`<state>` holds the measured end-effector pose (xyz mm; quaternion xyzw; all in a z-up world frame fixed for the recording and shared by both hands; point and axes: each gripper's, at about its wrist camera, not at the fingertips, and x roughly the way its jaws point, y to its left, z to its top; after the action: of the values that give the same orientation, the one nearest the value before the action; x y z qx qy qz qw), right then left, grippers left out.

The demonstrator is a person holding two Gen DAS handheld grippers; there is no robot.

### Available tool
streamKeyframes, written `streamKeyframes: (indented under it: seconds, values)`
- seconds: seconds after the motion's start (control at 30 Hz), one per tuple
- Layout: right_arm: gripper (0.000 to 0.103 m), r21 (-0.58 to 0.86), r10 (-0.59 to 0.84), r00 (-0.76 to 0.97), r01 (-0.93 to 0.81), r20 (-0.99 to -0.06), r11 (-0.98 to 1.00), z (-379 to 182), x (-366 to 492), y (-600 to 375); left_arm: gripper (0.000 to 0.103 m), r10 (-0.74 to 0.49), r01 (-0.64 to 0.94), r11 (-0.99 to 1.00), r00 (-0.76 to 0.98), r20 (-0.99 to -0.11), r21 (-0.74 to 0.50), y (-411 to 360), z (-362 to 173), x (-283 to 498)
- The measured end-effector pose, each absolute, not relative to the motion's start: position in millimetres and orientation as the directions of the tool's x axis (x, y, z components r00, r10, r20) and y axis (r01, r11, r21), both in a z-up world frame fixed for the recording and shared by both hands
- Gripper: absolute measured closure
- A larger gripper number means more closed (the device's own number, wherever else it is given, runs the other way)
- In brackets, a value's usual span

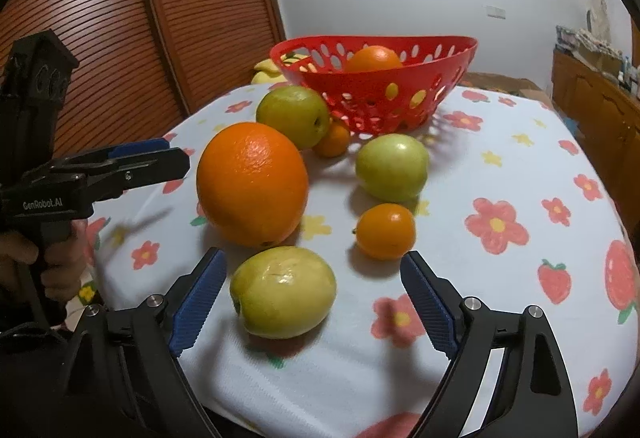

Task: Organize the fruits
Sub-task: 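Grasp the large green-yellow citrus with the right tool while the left tool grasps a large orange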

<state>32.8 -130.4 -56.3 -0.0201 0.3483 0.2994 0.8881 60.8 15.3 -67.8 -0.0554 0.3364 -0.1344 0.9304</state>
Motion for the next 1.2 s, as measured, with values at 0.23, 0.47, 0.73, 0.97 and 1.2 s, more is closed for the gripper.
streamKeyframes:
  seconds: [0.23,0.47,0.73,0.97,1.2]
  values:
    - [0.022,0.186,0.531,0.554,-0.559,-0.641,0.808,-63.0,33.5,-126.2,0.017,-0.291,0.213,0.957,0.727,-0.622,-0.198,13.8,-72.3,62.6]
    - [0.027,0.197,0.544,0.528,-0.574,-0.652,0.795,-68.3,33.0,-122.0,0.017,-0.295,0.221,0.955,0.73,-0.616,-0.195,10.9,-69.4,63.1]
    - [0.046,0.216,0.567,0.509,-0.591,-0.648,0.777,-68.8,31.8,-124.1,0.017,-0.31,0.258,0.95,0.724,-0.616,-0.175,-3.2,-64.6,70.6]
    - [0.046,0.2,0.539,0.558,-0.555,-0.631,0.808,-57.9,33.5,-147.0,0.017,-0.317,0.288,0.946,0.718,-0.62,-0.15,-15.7,-59.9,78.7]
    - [0.046,0.199,0.492,0.607,-0.485,-0.624,0.851,-53.8,41.0,-177.1,0.017,-0.318,0.299,0.944,0.718,-0.62,-0.137,-22.8,-54.3,88.3]
